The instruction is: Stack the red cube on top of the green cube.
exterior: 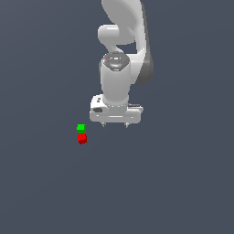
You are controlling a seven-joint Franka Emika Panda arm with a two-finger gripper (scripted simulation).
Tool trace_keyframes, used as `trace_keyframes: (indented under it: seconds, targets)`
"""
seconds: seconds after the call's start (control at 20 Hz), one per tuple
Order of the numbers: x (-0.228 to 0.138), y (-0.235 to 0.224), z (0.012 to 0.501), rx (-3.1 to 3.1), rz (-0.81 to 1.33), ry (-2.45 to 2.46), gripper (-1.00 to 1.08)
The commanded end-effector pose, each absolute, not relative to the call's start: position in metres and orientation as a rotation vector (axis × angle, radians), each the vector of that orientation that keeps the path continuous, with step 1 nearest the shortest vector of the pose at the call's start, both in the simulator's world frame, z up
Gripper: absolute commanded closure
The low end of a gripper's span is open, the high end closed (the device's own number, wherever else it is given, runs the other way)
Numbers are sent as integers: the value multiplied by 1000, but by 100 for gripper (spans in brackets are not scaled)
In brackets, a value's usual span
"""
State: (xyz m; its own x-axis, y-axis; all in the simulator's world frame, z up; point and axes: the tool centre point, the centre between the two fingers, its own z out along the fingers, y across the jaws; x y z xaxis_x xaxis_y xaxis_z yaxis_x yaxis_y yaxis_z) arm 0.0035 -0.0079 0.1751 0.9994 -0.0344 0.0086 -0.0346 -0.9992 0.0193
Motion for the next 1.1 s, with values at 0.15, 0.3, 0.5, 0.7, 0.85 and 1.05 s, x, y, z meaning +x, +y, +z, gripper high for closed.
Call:
trace_keyframes:
  seconds: [0.15,0.3,0.5,0.7,0.85,1.05]
  targets:
    - [3,-10,174,3122,13,-49,-92]
    - [2,-14,171,3123,13,-35,-92]
    - [-2,-26,165,3124,12,-3,-92]
    - [-6,-43,155,3125,11,46,-92]
    - [-9,-59,146,3126,10,93,-92]
    - [-13,-86,130,3126,8,168,-92]
